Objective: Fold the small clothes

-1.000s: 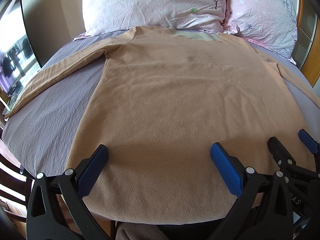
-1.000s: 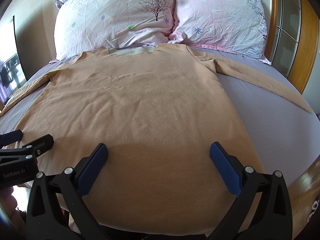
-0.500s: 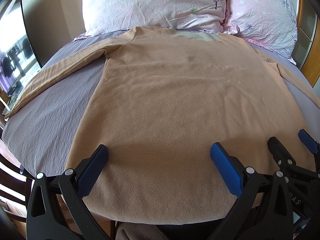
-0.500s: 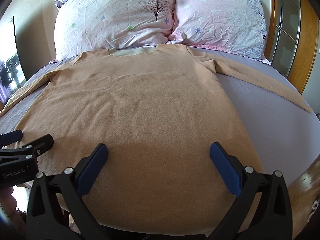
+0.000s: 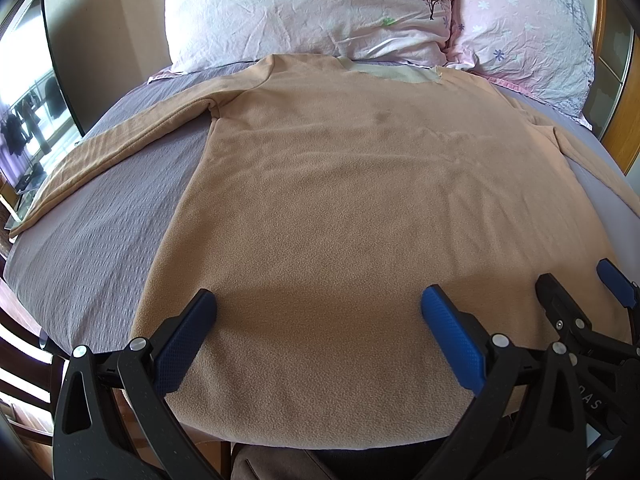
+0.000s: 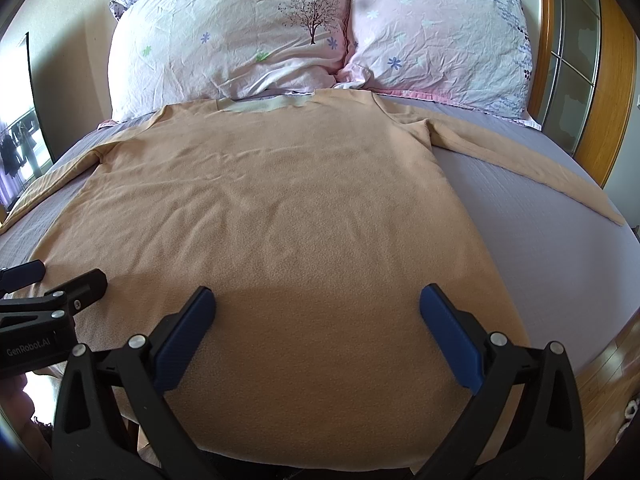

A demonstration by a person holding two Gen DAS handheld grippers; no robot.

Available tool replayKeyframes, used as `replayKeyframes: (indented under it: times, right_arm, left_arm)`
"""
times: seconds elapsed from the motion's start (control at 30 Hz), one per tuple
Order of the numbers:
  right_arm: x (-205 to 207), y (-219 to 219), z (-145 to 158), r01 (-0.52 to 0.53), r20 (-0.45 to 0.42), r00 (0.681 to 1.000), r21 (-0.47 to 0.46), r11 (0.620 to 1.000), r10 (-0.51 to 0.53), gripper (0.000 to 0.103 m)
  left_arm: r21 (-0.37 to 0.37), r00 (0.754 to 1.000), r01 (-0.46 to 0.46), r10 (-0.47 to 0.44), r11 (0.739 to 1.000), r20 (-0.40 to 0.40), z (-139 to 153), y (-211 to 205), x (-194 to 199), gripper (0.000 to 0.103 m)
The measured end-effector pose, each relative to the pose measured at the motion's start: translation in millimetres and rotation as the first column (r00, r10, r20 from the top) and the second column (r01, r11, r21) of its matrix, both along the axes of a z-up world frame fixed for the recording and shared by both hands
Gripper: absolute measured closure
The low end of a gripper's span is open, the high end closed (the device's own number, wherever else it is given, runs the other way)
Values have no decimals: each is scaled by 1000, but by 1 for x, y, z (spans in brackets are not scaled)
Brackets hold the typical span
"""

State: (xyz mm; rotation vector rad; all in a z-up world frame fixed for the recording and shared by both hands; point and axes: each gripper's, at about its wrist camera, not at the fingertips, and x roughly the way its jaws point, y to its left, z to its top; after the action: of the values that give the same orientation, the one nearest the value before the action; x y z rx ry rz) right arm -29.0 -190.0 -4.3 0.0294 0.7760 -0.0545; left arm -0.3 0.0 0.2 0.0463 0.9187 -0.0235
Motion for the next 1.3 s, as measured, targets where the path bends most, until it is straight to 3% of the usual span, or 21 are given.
replayKeyframes:
  times: [0.3,0.43,0.5,0.63,0.7,0.77,0.8,0.9,0.93,1.03,1.13,1.2,1.27,1.3]
  right_arm:
    - [1,1,-3,-1,8,1000,-1,1000,1,2]
    - [-3,-3,-4,-58,65,996,5,998,57,2]
    - [-3,-19,0,-115,91,990,62,991,109,2]
    - [5,-115,34,12,145,988,315,949,-61,2]
    - [10,-172,44,117,134,972,426,897,-190,3]
    - [17,-240,47,256,65,937,539,802,-343,25]
    - [21,-268,46,311,26,917,577,755,-398,30]
    - [33,-339,32,475,-105,833,638,606,-543,42]
    - [37,-363,25,522,-151,797,661,539,-585,45]
    - [44,-397,10,589,-222,733,679,437,-643,48]
    - [54,-418,-7,599,-255,704,715,362,-663,62]
    - [59,-423,-11,611,-259,686,713,345,-680,73]
    - [62,-430,-19,615,-267,671,721,319,-692,97]
    - [66,-434,-22,623,-276,666,717,313,-693,97]
  left_arm:
    - [0,1000,1,-1,1000,1,0,0,0,1]
    - [0,1000,0,0,1000,15,0,0,0,1]
    - [1,999,3,-3,1000,32,2,0,-5,1]
    - [0,997,22,-22,1000,80,4,1,-7,1]
    - [-4,996,32,-31,999,85,1,1,-10,1]
    - [-36,995,64,-61,997,85,3,5,-4,1]
    - [-61,993,80,-74,995,91,5,7,-3,1]
    - [-164,986,123,-102,979,129,13,19,5,1]
    - [-183,983,129,-101,975,153,18,23,8,1]
    - [-235,972,131,-79,963,220,28,39,15,1]
    - [-328,965,135,-49,935,258,35,62,25,1]
    - [-383,962,125,-18,915,272,38,79,29,1]
    - [-435,960,104,23,894,277,39,101,33,1]
    - [-459,960,93,43,884,278,39,112,35,1]
